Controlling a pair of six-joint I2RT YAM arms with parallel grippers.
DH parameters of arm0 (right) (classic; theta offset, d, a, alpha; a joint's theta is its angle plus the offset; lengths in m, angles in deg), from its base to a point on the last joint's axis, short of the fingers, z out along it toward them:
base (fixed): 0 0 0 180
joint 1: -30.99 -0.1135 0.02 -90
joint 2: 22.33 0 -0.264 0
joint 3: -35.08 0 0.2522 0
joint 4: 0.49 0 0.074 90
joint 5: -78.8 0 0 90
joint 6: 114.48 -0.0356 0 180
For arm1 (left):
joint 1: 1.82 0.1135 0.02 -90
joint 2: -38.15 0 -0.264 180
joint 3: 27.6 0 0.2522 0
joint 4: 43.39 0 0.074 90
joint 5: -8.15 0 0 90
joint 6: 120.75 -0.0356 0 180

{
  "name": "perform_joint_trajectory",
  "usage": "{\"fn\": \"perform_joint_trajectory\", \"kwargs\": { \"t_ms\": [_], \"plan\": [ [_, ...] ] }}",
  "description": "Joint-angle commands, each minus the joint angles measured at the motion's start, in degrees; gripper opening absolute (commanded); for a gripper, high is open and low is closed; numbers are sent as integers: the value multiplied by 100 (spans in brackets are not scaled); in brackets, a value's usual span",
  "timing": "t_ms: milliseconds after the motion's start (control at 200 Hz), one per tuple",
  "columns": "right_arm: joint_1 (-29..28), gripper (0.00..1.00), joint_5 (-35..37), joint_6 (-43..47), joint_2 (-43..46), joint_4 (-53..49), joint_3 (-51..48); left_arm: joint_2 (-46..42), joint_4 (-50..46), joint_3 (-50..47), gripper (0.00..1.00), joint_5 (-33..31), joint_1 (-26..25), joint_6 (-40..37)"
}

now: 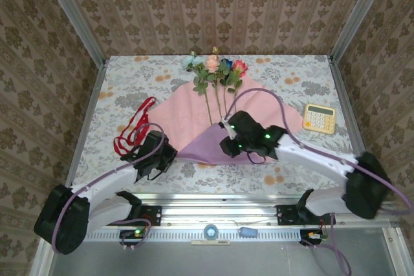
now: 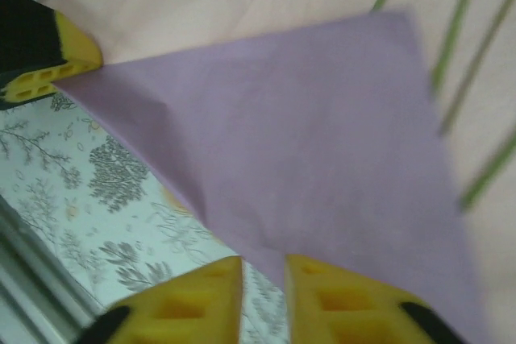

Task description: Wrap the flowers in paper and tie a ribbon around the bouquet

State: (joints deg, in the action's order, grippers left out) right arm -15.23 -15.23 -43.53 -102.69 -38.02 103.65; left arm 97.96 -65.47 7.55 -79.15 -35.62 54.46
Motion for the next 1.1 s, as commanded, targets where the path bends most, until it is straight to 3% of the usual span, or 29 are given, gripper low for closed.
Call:
{"fn": "perform_joint_trajectory", "kwargs": {
  "t_ms": [0, 160, 460, 805, 1030, 1095],
  "plan": [
    [-1, 12, -858, -1709, -1019, -111, 455, -182, -520, 297, 0, -423, -197, -218],
    [-9, 11, -1114, -2603, -1743, 513, 483, -232, -751, 459, 0, -701, -478, -271],
    [-69, 10, -1488, -3317, -2655, 778, 657, -98, -1043, 830, 0, -1165, -975, -573],
    [27, 10, -1322, -3352, -2951, 431, 517, 616, -2363, 2231, 1, -1991, -1702, -2221],
    [99, 13, -1515, -3368, -2850, 645, 331, 1092, -2665, 2849, 9, -2252, -1975, -3283],
    [113, 14, -1589, -3326, -2794, 716, 331, 1090, -2679, 2815, 16, -2270, -1960, -3288]
  ]
}}
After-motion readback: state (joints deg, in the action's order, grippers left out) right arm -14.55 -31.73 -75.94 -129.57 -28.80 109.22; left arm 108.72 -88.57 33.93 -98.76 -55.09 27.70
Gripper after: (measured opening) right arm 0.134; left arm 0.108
